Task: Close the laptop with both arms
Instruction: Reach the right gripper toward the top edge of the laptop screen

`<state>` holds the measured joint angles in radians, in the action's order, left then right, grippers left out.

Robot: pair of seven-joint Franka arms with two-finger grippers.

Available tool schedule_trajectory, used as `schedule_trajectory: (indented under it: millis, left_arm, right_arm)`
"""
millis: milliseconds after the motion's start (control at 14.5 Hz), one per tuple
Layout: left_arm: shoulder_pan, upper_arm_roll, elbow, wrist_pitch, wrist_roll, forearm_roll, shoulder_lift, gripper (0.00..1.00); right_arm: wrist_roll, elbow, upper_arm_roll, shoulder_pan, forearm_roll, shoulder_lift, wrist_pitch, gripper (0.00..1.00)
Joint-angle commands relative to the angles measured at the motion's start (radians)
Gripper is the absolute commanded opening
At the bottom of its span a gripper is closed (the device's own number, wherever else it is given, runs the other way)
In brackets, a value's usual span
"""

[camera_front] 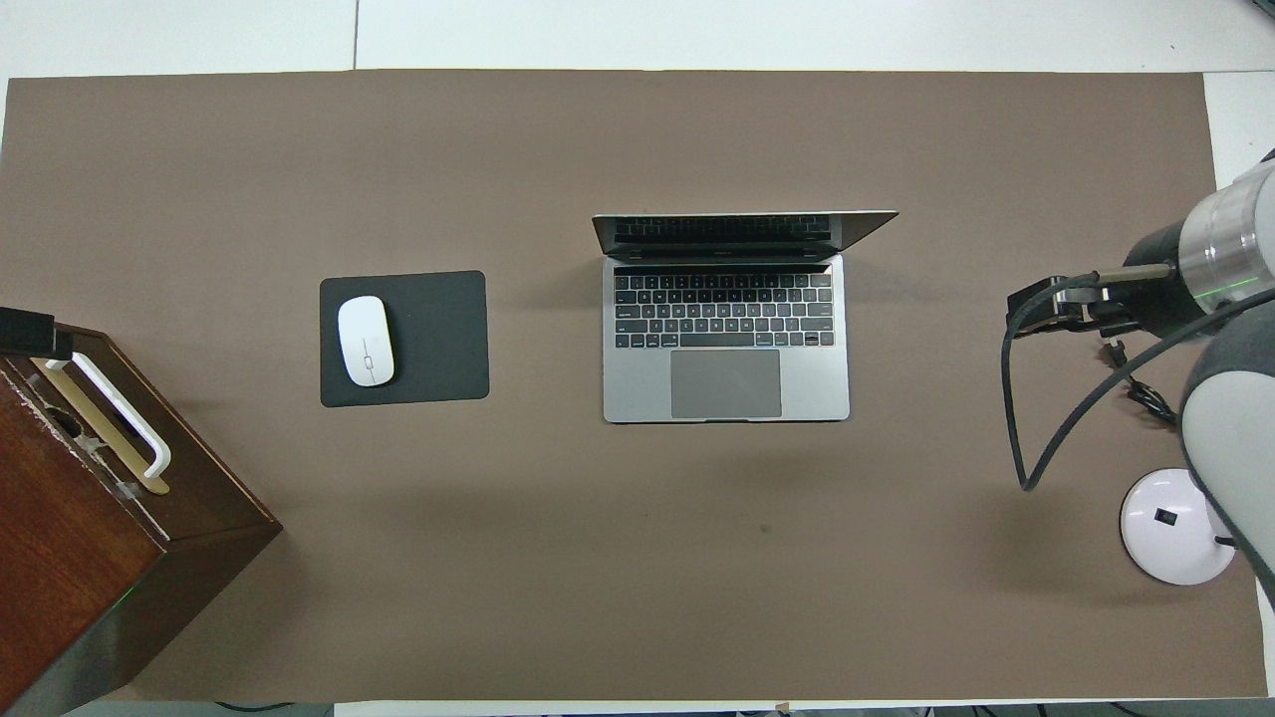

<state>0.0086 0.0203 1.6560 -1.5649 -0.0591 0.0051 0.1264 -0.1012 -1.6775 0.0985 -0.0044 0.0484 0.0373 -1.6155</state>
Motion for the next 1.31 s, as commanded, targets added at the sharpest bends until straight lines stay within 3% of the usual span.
schedule_trajectory:
  millis: [0,482,895,1033,1240]
  left_arm:
    - [0.01,-0.007,0.036,-0.024,0.012,-0.004,0.027,1.0]
    - [0.008,-0.007,0.036,-0.023,0.012,-0.004,0.027,1.0]
    - [0.008,-0.008,0.036,-0.023,0.012,-0.004,0.027,1.0]
    - [0.007,-0.008,0.036,-0.023,0.012,-0.004,0.027,1.0]
    - [0.004,-0.008,0.036,-0.023,0.012,-0.004,0.027,1.0]
  right_arm:
    - [-0.006,0.004,0.012,-0.002,0.028,-0.01,-0.026,0.81]
    - [0.009,0.025,0.023,-0.002,0.025,-0.017,-0.043,0.8]
    - [0.021,0.031,0.081,-0.002,0.033,-0.071,-0.173,0.8]
    - [0.038,0.065,0.089,-0.003,0.036,-0.091,-0.181,0.67]
    - [0.043,0.07,0.093,-0.002,0.085,-0.103,-0.228,0.22]
